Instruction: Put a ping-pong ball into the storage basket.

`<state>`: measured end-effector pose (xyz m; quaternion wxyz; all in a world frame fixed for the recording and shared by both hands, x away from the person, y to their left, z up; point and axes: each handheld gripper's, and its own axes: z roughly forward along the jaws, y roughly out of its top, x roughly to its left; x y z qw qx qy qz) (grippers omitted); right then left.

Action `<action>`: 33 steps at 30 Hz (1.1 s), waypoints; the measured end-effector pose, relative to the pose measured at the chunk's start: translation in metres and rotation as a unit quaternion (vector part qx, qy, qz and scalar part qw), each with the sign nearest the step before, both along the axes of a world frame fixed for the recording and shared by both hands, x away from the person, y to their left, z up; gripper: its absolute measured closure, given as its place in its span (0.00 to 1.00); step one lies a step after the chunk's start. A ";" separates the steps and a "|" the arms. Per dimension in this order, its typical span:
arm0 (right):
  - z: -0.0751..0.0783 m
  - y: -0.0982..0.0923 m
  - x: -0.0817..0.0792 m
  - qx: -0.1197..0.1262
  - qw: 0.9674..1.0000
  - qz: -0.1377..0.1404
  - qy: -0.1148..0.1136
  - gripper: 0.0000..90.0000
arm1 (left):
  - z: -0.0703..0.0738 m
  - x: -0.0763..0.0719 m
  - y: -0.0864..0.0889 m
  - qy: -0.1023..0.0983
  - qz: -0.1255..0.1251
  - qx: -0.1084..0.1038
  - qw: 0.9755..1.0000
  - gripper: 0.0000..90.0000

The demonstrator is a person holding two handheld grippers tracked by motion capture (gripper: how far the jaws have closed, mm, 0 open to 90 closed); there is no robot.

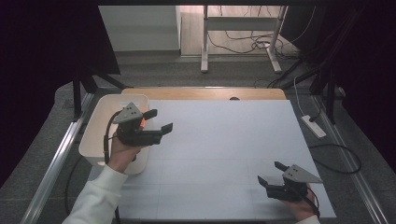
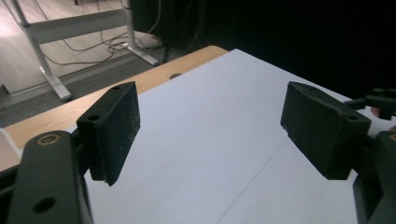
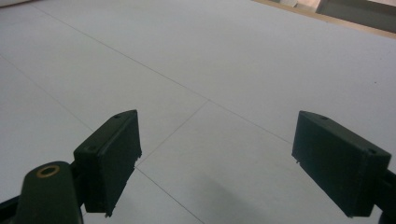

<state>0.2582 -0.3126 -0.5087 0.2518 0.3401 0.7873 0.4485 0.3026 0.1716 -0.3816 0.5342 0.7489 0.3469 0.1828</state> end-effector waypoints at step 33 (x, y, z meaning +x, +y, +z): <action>0.000 0.001 0.000 -0.002 1.000 0.003 0.000 0.17 | -0.083 -0.046 -0.026 0.029 -0.048 0.060 0.997 0.23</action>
